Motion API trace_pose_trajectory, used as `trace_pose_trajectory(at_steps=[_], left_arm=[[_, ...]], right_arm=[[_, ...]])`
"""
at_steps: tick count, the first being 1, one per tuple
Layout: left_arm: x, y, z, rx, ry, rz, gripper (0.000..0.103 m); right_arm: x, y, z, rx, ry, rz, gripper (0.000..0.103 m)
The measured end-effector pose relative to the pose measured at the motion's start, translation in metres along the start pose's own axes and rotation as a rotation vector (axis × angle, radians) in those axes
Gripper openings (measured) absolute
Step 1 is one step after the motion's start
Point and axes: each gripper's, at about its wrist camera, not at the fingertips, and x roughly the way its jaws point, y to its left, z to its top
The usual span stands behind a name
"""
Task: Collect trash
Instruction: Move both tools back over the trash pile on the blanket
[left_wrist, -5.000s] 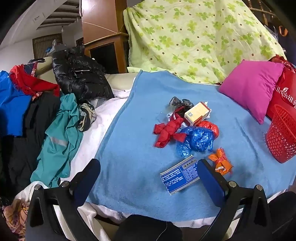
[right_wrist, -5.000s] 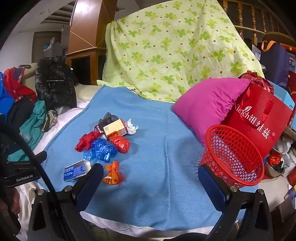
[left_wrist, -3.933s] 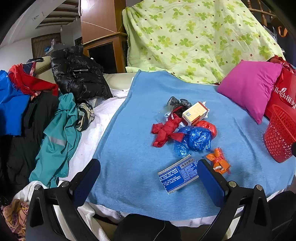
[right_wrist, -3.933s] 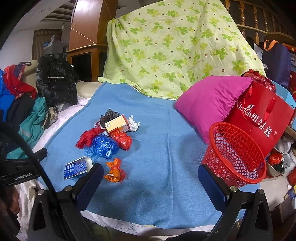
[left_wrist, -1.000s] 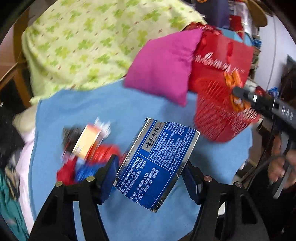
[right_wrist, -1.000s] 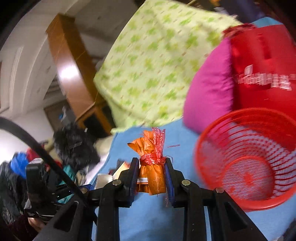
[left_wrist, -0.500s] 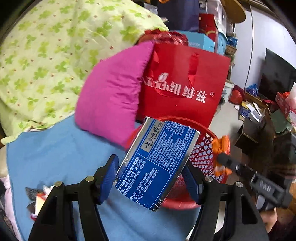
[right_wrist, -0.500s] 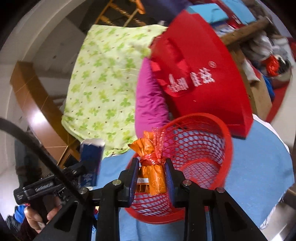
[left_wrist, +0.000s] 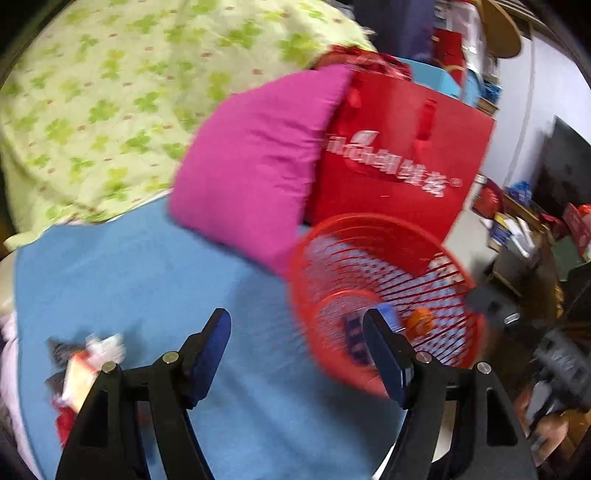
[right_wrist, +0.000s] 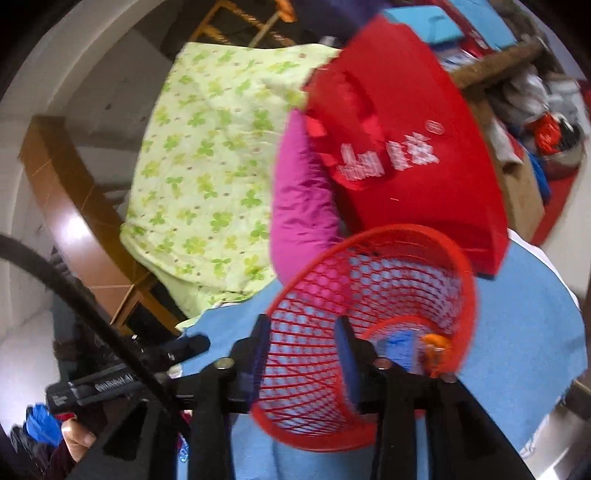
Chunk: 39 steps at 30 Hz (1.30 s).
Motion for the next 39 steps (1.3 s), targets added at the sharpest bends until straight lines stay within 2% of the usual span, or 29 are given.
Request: trace_pose_trajectory(at_steps=[1,5,6,7,12,15,17,21,23,27,29,30,31,35,37,39], left_arm=[[-0.008,0.012,-0.007,-0.015,-0.006,0.024,0.075],[-0.049,0.077,-0.046,-0.105,-0.040,0.158,0.076],[-0.060,0.095,-0.059,-0.130,-0.044,0.203,0.080],[-0.066,0.110,-0.069,-0.149,-0.047,0.239,0.086],[-0.096,0.198,-0.135,-0.298,-0.003,0.474,0.087],[-0.093,0.241,-0.171,-0.412,0.048,0.546,0.087],[-0.077,0.266,-0.196,-0.496,0.110,0.571,0.087],[-0.040,0.294,-0.230,-0.566,0.197,0.586,0.087],[-0.027,0.307,-0.243,-0.617,0.208,0.581,0.087],[-0.012,0.332,-0.256,-0.676,0.134,0.570,0.088],[-0.010,0.336,-0.259,-0.632,0.077,0.592,0.097],[-0.008,0.337,-0.260,-0.603,0.064,0.631,0.102],[-0.005,0.339,-0.260,-0.589,0.058,0.655,0.103],[0.005,0.346,-0.251,-0.596,0.071,0.670,0.103],[0.005,0.347,-0.253,-0.606,0.068,0.657,0.103],[0.002,0.352,-0.257,-0.640,0.037,0.612,0.103]], right_arm=[[-0.001,0.008,-0.002,-0.018,-0.009,0.012,0.070],[-0.001,0.056,-0.020,-0.164,-0.045,0.094,0.070],[0.001,0.066,-0.026,-0.191,-0.038,0.114,0.070],[0.004,0.077,-0.033,-0.219,-0.025,0.140,0.070],[0.037,0.133,-0.075,-0.336,0.103,0.228,0.070],[0.062,0.155,-0.101,-0.383,0.189,0.237,0.070],[0.081,0.163,-0.118,-0.389,0.263,0.233,0.070],[0.119,0.166,-0.145,-0.380,0.396,0.185,0.070],[0.133,0.163,-0.153,-0.386,0.431,0.143,0.070],[0.150,0.151,-0.153,-0.352,0.460,0.101,0.070],[0.153,0.144,-0.151,-0.332,0.462,0.081,0.070],[0.156,0.141,-0.150,-0.324,0.463,0.072,0.070],[0.158,0.139,-0.150,-0.315,0.464,0.063,0.070],[0.165,0.136,-0.149,-0.285,0.463,0.045,0.070],[0.168,0.136,-0.149,-0.286,0.463,0.029,0.070],[0.169,0.135,-0.149,-0.282,0.463,0.018,0.070]])
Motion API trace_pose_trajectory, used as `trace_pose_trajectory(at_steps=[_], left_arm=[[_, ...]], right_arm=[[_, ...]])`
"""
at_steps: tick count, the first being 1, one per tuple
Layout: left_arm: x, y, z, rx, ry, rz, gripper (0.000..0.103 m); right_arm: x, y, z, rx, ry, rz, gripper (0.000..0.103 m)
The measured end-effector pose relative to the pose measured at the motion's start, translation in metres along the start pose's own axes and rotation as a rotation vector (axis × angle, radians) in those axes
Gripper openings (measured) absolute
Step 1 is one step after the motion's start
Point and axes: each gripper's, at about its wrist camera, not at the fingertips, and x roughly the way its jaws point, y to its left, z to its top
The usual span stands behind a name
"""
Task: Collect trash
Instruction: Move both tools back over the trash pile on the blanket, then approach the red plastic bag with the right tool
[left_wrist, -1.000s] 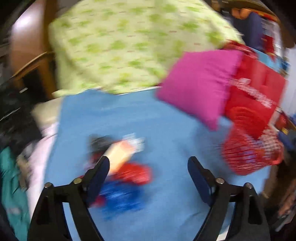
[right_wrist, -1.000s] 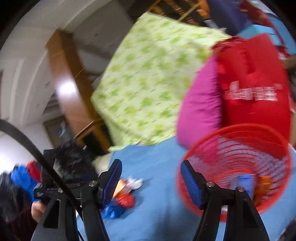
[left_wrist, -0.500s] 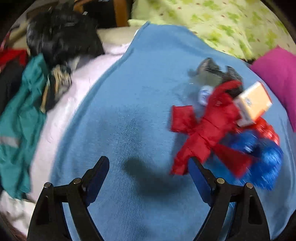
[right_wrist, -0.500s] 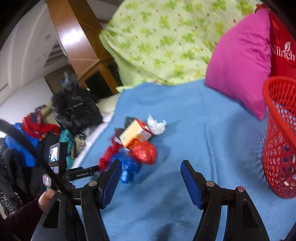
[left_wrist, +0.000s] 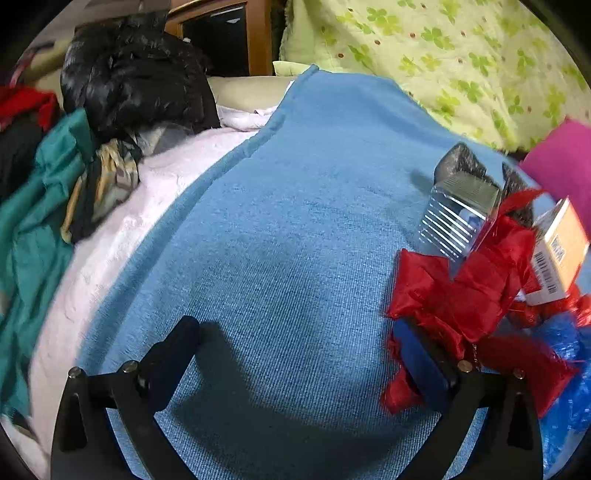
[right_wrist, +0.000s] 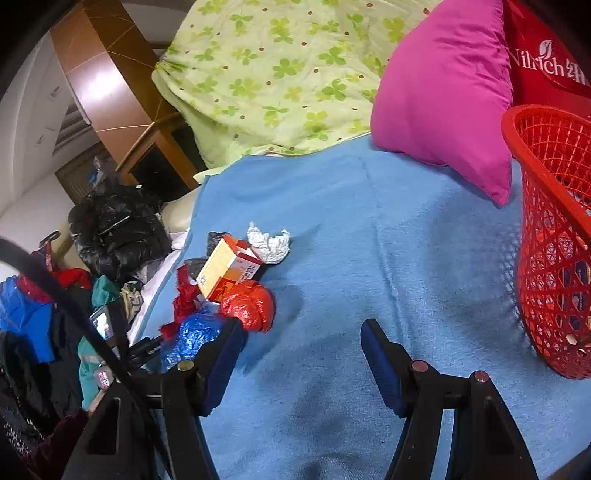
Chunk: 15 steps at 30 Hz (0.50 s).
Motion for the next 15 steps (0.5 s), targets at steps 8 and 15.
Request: trace_pose_trajectory(at_steps=[8,15], left_arm=[[0.000,-0.002,-0.001,-0.002,-0.001,0.001,0.103],[0.000,-0.003,-0.001,0.001,-0.001,0.006,0.103]], right_arm=[[-0.005,-0.004,-0.001,0.010,-0.007,-0.004,0.070],[-0.014,-0.007,-0.001,0.011,-0.019,-0.005,0.070]])
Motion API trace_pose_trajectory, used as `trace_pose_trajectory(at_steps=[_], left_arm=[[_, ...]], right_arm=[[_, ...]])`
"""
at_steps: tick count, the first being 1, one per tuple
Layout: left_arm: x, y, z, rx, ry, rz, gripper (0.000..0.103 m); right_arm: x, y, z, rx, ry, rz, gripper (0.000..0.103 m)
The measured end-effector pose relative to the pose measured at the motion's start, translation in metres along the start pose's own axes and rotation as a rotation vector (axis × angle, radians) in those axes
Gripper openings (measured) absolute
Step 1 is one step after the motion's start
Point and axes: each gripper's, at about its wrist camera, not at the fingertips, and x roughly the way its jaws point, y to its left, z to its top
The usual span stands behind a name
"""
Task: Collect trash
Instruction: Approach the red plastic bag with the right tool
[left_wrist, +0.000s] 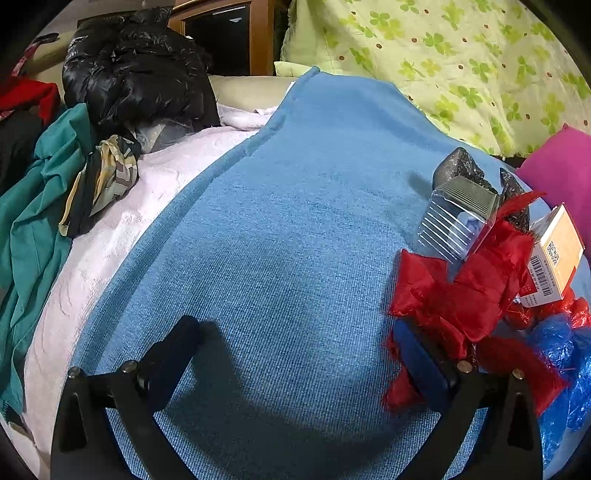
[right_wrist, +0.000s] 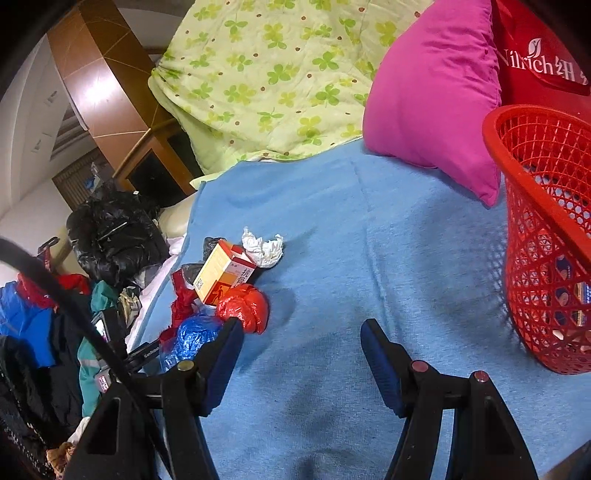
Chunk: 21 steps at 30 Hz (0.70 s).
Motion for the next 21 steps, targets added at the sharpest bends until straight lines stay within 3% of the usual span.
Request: trace_pose_trajectory(at_steps=[12,21], left_arm=[[0.000,0.000,0.000,-0.002,0.000,-0.002,0.103],[0.000,0.000,0.000,-0.002,0.001,-0.001,0.103]], right_arm=[[-0.005,0.004,0.001,-0.020,-0.012,0.007,0.070],[-0.011,-0.005,0.006,0.068,-0.007,0.122,0.070]])
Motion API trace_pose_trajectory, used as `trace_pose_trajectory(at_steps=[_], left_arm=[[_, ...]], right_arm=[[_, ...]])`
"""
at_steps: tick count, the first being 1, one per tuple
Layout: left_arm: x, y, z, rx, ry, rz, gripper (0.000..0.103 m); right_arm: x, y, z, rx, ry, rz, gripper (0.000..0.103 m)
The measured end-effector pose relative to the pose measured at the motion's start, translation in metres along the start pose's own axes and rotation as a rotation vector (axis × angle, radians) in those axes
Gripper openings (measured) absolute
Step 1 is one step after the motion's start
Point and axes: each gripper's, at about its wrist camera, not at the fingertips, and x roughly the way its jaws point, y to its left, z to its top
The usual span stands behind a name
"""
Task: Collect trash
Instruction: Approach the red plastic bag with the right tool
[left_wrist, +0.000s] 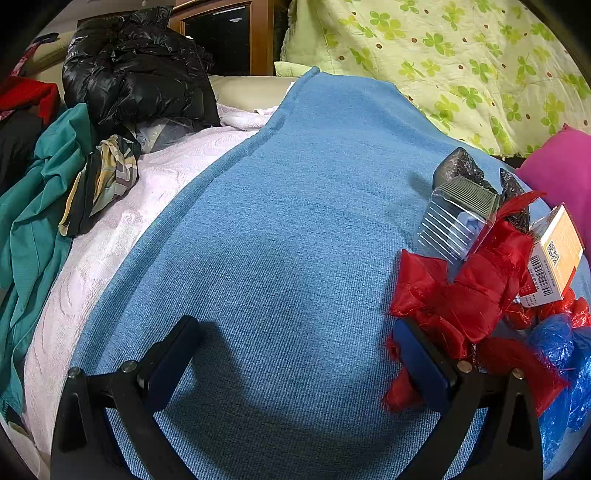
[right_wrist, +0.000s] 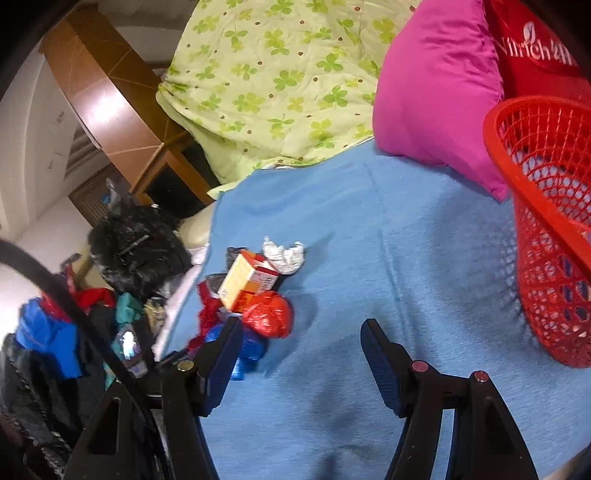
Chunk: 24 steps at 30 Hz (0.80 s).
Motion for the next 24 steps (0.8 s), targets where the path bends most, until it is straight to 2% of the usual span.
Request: trace_pose_trajectory(at_steps=[4,7,13,24], left_arm=[[0.000,0.000,0.000,0.000,0.000,0.000,0.103],[0.000,0.000,0.000,0.000,0.000,0.000,0.103],[0.000,-0.001,0.000,-0.001,0.001,0.000,0.103],[0.000,0.000,0.000,-0.001,0.001,0.000,0.103]], right_arm=[[-0.004,-0.006,0.005,0.050,-0.010,0.068,0.070],[0.004,-0.009,0.005,0.066,0.034,0.076,0.070],[0.037,-0.007,-0.006,0.053,0.167,0.009,0.070],[0.054,-0.001,-0.015,0.023,0.201,-0.035,0.070]])
